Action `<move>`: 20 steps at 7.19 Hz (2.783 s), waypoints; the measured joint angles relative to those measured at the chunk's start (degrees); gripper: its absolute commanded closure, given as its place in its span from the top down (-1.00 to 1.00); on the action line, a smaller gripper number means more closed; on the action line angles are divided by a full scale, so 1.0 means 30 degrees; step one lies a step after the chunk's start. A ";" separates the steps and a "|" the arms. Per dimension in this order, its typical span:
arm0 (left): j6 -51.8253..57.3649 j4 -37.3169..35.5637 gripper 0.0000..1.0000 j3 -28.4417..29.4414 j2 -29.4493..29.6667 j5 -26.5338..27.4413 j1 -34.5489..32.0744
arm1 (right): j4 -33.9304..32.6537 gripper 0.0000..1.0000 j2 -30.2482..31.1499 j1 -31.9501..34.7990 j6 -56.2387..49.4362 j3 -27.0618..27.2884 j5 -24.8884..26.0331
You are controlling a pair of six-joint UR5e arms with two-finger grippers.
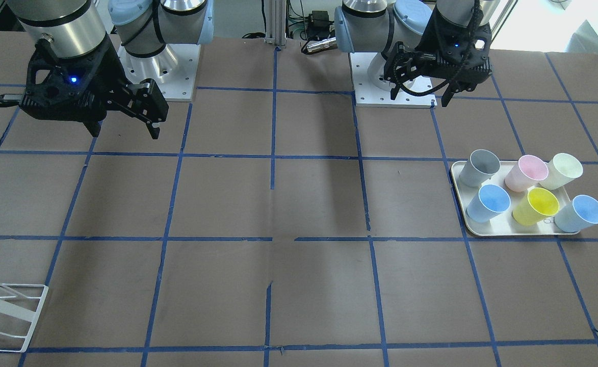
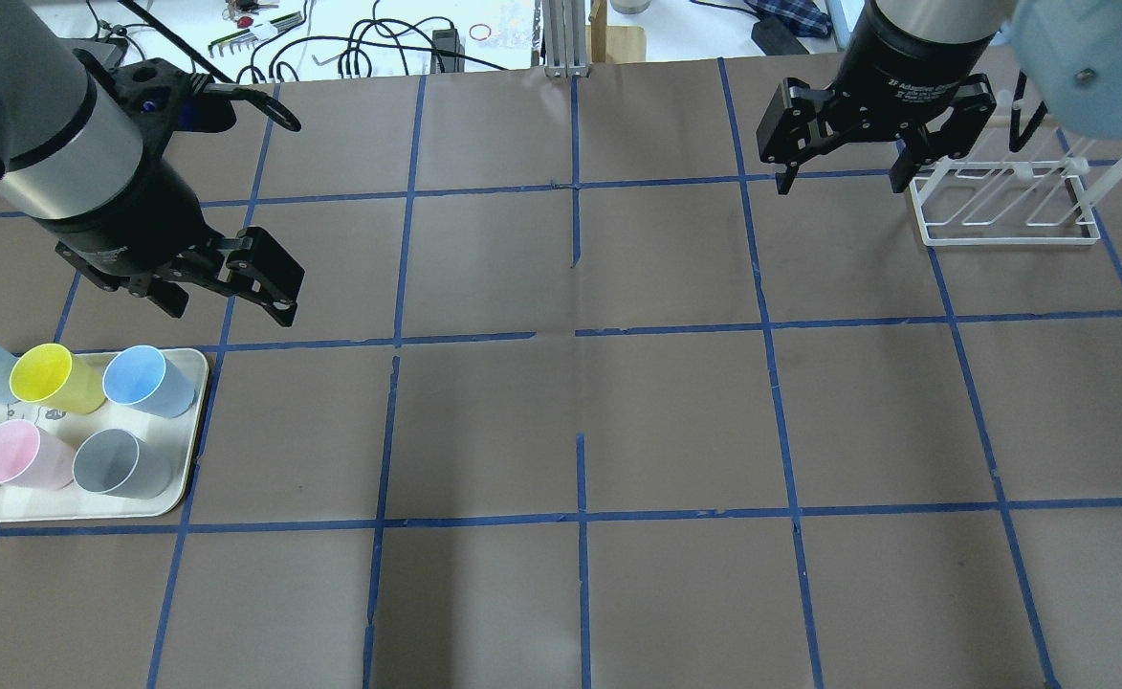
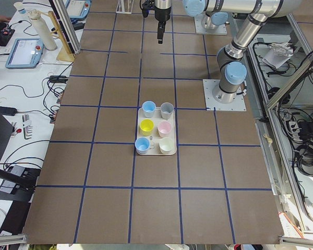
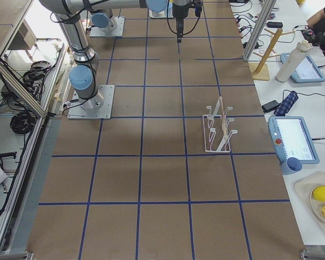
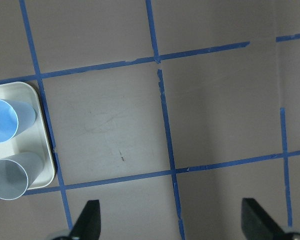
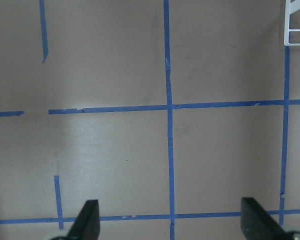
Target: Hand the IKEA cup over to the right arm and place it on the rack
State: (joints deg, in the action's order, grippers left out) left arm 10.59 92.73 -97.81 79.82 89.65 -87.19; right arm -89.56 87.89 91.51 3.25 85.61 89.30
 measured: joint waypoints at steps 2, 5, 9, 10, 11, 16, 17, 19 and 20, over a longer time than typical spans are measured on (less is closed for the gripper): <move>-0.0051 0.0000 1.00 -0.0004 -0.0043 0.0000 0.0000 | -0.0005 1.00 -0.0001 0.0010 0.0000 0.0000 -0.0019; -0.0383 -0.0074 1.00 0.0206 -0.0038 -0.0015 0.0009 | -0.0022 1.00 -0.0001 0.0011 0.0000 -0.0009 -0.0024; -0.1071 -0.0621 1.00 -0.0114 0.0017 -0.0032 0.0106 | 0.0011 1.00 -0.0020 -0.0158 -0.0146 -0.0048 0.0086; -0.0911 -0.0718 1.00 -0.0326 0.0268 -0.0021 0.0469 | 0.0002 1.00 -0.0034 -0.0272 -0.0328 -0.0062 0.0127; -0.0257 -0.1073 1.00 -0.0543 0.0624 -0.0001 0.1250 | -0.0009 1.00 -0.0047 -0.0475 -0.0636 -0.0107 0.0156; 1.0724 -0.4497 0.96 -0.1423 0.2858 0.0008 0.7551 | 0.0123 1.00 0.0267 -0.3973 -0.5361 -0.0292 0.0138; 1.2642 -0.6135 0.94 -0.2021 0.3414 -0.0014 0.8399 | 0.0530 1.00 0.0480 -0.4806 -0.6459 -0.0292 0.0153; 1.5198 -0.8083 0.58 -0.2686 0.4674 -0.0046 0.9594 | 0.1177 1.00 0.0743 -0.6628 -0.7508 -0.0295 0.0110; 1.5766 -0.8465 0.50 -0.2768 0.5296 -0.0048 0.9841 | 0.1283 1.00 0.0815 -0.7621 -0.7623 -0.0259 0.0067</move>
State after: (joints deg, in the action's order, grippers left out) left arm 57.88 67.33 -106.11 95.71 89.50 -57.67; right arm -85.71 90.34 68.64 -19.62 84.83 89.50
